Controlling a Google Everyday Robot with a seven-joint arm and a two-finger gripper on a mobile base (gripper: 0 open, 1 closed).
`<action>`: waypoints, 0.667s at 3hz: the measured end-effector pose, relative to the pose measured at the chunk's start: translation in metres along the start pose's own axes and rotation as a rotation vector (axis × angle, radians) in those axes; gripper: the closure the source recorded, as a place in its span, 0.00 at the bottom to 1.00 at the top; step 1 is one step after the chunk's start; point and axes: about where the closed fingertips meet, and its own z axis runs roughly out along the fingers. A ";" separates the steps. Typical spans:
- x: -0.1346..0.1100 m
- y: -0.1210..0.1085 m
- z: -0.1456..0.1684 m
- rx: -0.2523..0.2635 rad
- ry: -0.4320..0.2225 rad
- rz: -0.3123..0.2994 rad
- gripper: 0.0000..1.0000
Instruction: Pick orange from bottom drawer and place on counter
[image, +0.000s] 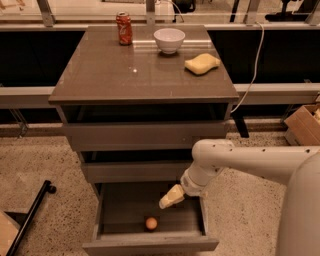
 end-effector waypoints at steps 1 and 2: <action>0.005 -0.001 0.013 -0.012 0.021 0.006 0.00; -0.004 -0.004 0.031 -0.031 0.040 0.056 0.00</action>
Offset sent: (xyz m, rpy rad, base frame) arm 0.0178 0.0152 -0.0617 0.0223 0.1259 -0.1224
